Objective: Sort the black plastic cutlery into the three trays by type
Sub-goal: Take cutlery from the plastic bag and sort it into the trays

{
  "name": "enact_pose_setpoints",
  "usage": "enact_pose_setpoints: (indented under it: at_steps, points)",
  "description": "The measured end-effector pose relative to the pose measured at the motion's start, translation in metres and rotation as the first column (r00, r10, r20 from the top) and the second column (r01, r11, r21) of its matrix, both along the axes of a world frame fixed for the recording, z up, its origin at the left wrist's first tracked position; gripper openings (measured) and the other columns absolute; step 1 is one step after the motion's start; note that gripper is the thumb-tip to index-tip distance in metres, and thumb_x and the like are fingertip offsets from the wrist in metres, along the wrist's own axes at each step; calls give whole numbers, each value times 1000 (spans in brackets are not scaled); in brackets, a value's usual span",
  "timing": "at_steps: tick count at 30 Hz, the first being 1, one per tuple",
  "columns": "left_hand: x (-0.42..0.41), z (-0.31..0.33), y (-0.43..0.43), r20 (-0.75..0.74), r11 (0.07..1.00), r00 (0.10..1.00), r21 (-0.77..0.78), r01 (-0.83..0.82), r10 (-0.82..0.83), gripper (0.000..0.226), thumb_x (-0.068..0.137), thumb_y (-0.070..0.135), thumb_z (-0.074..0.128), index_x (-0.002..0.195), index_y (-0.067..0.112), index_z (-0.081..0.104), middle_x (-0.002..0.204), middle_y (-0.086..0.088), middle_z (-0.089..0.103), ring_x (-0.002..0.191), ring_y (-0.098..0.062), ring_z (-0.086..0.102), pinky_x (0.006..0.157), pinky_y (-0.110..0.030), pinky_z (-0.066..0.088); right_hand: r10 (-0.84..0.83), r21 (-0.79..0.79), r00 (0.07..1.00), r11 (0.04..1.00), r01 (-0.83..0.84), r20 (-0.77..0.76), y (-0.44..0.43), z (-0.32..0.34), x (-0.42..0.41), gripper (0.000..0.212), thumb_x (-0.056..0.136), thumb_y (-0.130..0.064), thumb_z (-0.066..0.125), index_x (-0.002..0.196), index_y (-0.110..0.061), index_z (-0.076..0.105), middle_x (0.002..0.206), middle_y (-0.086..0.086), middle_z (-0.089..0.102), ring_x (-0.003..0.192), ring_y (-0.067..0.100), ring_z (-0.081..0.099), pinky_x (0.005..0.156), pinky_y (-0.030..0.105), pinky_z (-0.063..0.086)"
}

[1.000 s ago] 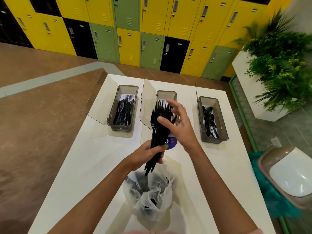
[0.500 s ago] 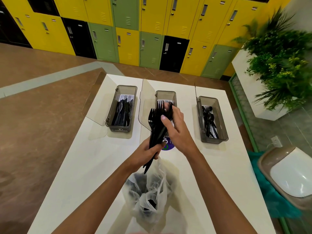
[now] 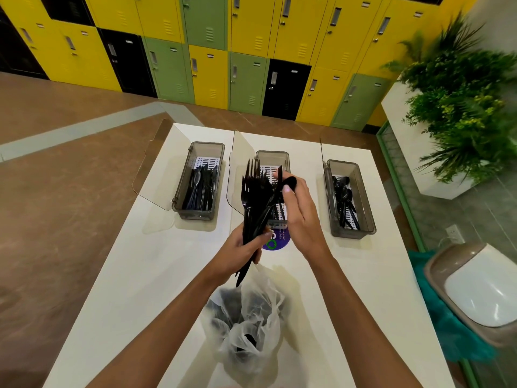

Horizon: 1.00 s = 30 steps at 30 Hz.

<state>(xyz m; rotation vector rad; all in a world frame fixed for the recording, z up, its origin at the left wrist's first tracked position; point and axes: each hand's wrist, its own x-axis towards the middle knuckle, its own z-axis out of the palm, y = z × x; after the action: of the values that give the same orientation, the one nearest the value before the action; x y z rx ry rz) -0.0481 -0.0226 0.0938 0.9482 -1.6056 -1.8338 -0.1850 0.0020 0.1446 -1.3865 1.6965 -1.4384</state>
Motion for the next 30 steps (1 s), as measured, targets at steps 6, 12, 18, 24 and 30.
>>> enact_pose_setpoints:
  at_steps: [6,12,18,24,30]
  points:
    - [0,6,0,19,1000,1000,6,-5,5,6,94,18,56,99,17,52,53,6,54,50,-11,49,52,-20,44,-99,10,995,995,99,-30,-2,1,-2,34,101,-27,33,119,-13,58,111,-2,54,115,12,48,103,32,39]
    - [0,1,0,-1,1000,1000,7,-18,18,6,95,14,54,100,10,52,54,11,51,50,-10,40,51,-22,37,-165,-42,977,984,172,133,-4,14,-9,29,104,-20,32,105,-8,58,90,4,68,75,13,63,69,27,50]
    - [2,-5,-6,19,997,998,34,-67,66,7,95,15,55,100,10,52,60,10,50,53,-10,42,51,-22,38,-257,-49,889,954,296,380,-6,9,-36,24,106,-20,27,95,-12,47,66,0,69,43,10,53,46,21,39]
    - [-6,-9,-13,10,992,998,106,-63,62,4,95,17,56,94,14,53,58,14,50,52,-10,40,51,-21,38,-547,275,788,833,480,281,-8,-27,-116,22,104,-20,34,84,-18,42,64,5,54,31,2,39,35,17,32]
    - [-15,-13,-17,30,993,999,110,-43,40,7,95,15,55,98,9,53,56,13,48,49,-8,41,49,-20,38,-534,527,844,703,478,-54,-28,-71,-199,23,100,-15,44,111,2,54,84,10,60,60,16,50,52,26,49]
